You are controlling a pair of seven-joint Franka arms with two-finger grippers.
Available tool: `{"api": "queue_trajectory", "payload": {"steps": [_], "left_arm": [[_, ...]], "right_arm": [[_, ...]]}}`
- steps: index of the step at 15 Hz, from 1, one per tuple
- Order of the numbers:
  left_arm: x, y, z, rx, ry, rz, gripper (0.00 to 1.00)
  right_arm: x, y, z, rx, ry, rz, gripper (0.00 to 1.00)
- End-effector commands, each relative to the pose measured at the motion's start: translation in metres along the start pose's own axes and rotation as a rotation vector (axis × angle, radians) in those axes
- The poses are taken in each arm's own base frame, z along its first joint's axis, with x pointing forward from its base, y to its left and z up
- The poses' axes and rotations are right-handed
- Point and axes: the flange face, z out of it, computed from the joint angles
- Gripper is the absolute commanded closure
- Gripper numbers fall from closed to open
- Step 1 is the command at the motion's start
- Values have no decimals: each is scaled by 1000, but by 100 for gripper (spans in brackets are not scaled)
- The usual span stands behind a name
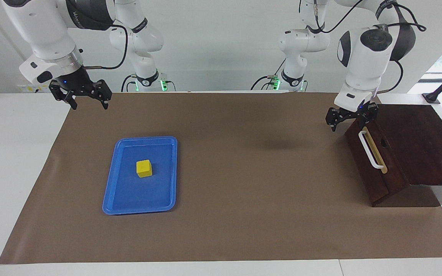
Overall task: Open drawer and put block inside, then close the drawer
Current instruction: 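Pull the wooden drawer open with the left gripper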
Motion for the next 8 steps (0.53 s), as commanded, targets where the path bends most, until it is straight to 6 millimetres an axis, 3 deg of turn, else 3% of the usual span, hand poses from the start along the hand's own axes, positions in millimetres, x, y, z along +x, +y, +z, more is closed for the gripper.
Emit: {"api": "queue_trajectory", "payload": {"steps": [1,5,7,8], "left_arm": [[11,3,39,93,-1,80,0],[23,-4,75,126,4,110,0],[26,-27,86,160,24,117,0],[27,-30,89,164,28,144,0]], "right_arm": [[-8,-1,11,55,-15,142,0],[-1,-5,33,105,-50,308,0],[8,-4,59,139,-92,431,0],[13,-3,71,165,-121,515,0]]}}
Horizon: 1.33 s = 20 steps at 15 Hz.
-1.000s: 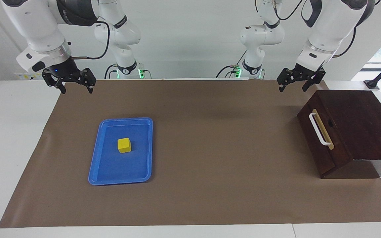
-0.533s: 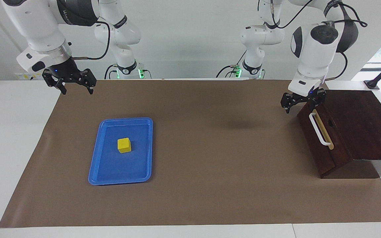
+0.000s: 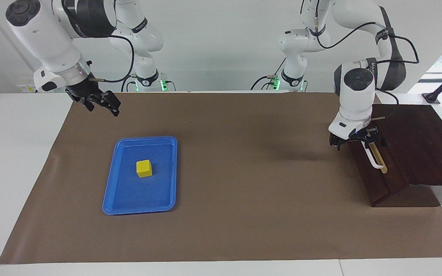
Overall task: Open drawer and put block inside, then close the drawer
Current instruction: 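Reach the right gripper down over the yellow cube in the blue tray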
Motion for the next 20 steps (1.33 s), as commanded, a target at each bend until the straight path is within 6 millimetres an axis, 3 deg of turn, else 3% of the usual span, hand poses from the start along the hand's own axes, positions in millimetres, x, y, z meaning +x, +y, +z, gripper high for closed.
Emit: {"api": "queue_trajectory", "payload": {"steps": [1,7,11,13,20], "left_arm": [[-1,-16,13,23,24,50,0],[-12,-12,37,3,34,52,0],[-14,-3,45,-7,43,63,0],[-6,17,43,-15,56,87,0],[9,127,-8,-37,79,67,0]], "right_arm": [[18,4,36,63,-73,218,0],[51,23,105,184,-223,572,0],[54,21,131,278,-278,746,0],[59,22,146,305,-316,786,0],[92,32,221,386,-497,899,0]]}}
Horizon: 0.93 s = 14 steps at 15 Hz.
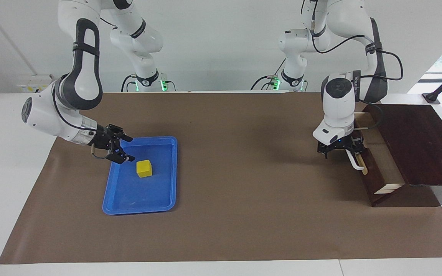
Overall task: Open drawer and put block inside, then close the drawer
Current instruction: 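Reach the right gripper down over the yellow cube in the blue tray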
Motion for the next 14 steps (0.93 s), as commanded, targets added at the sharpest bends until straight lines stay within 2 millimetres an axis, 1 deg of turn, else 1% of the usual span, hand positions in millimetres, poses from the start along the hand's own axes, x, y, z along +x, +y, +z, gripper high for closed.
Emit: {"api": "queue_trajectory", "payload": {"steps": [1,2,3,5,6,8,9,10,11,13,14], "left_arm": [[11,52,-18,-43,-11,-12,0],[15,61,-29,-78,-14,-28,0],[15,70,-34,-90,-25,-26,0],[15,79,-39,-90,-31,-25,0],[15,80,-39,-90,-30,-28,0],[15,79,-38,-88,-37,-29,0],[16,75,-40,-85,-45,-36,0],[19,66,-50,-80,-55,-51,0],[24,58,-65,-92,-76,-80,0],[39,35,-115,-182,-120,-176,0],[41,28,-137,-216,-136,-212,0]], "right_arm": [[16,-10,18,28,-72,36,0],[20,-16,21,32,-97,43,0],[26,-18,24,23,-106,42,0],[31,-18,33,10,-113,-2,0],[29,-20,33,14,-110,-26,0],[33,-21,30,23,-103,-43,0],[39,-19,36,21,-108,-51,0],[41,-19,41,18,-115,-50,0],[42,-18,44,14,-118,-47,0],[54,-13,50,8,-126,-58,0],[57,-11,49,11,-127,-58,0]]}}
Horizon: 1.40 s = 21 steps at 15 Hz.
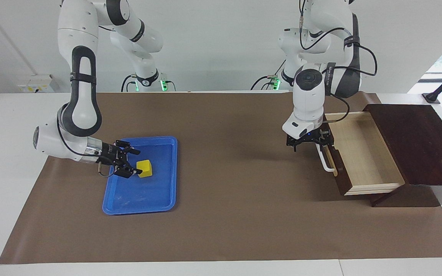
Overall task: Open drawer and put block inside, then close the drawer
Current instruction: 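Reach the right gripper down over the yellow cube in the blue tray, then close the right gripper on the yellow cube while the left gripper withdraws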
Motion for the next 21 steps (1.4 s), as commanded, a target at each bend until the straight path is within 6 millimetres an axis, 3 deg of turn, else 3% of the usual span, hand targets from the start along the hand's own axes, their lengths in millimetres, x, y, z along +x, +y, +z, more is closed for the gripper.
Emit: {"api": "queue_trajectory", "payload": {"steps": [1,4,8,10,14,18,19,21], "left_arm": [[10,-12,-69,-81,-39,-117,0],[-10,-8,-116,-153,-55,-344,0],[-41,19,-149,-226,-153,-638,0],[-48,38,-153,-245,-197,-755,0],[-57,53,-156,-203,-253,-1148,0],[-53,62,-140,-287,-217,-1504,0],[-52,61,-137,-298,-220,-1582,0],[-46,56,-124,-261,-253,-1679,0]], "right_arm": [[14,4,1,18,-29,-16,0],[15,3,2,26,-21,-15,0],[22,7,12,38,5,-6,0],[22,7,15,40,13,-17,0],[22,7,15,39,13,-19,0],[22,7,14,42,14,-21,0],[23,7,14,44,14,-20,3],[23,7,13,46,13,-20,41]]}}
